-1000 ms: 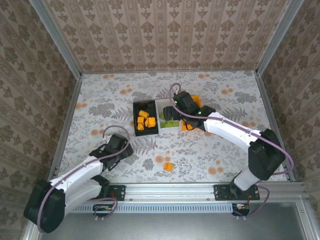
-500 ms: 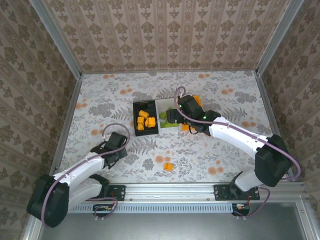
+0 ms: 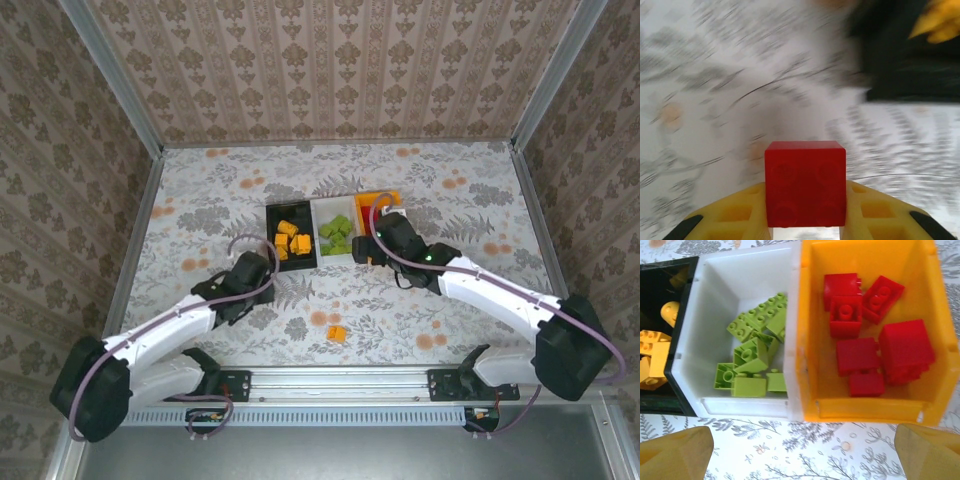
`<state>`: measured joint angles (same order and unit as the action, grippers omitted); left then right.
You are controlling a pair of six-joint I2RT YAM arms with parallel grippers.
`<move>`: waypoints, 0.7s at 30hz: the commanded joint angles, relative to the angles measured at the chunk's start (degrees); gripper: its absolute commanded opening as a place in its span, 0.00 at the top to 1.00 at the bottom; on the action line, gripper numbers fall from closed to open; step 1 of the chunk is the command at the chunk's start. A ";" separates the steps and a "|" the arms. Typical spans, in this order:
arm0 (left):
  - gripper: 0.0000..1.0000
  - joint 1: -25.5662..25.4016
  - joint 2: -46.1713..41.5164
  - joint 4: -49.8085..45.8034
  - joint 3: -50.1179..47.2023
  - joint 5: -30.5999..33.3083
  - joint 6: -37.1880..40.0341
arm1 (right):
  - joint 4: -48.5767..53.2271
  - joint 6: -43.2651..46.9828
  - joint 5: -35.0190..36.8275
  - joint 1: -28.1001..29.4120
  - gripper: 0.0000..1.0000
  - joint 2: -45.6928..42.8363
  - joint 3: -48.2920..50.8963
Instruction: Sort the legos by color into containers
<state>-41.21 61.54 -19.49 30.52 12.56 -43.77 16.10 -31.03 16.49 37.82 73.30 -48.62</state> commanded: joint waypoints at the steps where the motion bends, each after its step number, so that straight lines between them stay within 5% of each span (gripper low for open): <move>1: 0.72 -4.07 5.17 2.98 7.91 0.69 3.11 | 2.04 -2.88 3.58 -0.72 0.05 -3.71 3.85; 9: 0.73 -10.14 30.81 6.25 35.59 -3.45 11.13 | 4.85 -4.61 4.99 -1.26 0.05 -9.06 8.62; 17: 0.71 -9.97 49.92 2.45 59.75 -7.76 15.71 | 7.58 -4.23 5.47 -2.14 0.05 -13.31 10.19; 21: 0.52 -8.61 56.32 -0.75 68.31 -9.30 15.80 | 8.11 -4.23 4.91 -2.63 0.05 -14.46 10.56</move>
<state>-51.05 115.59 -15.81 94.17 5.23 -30.09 22.04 -34.76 20.10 35.62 60.16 -38.76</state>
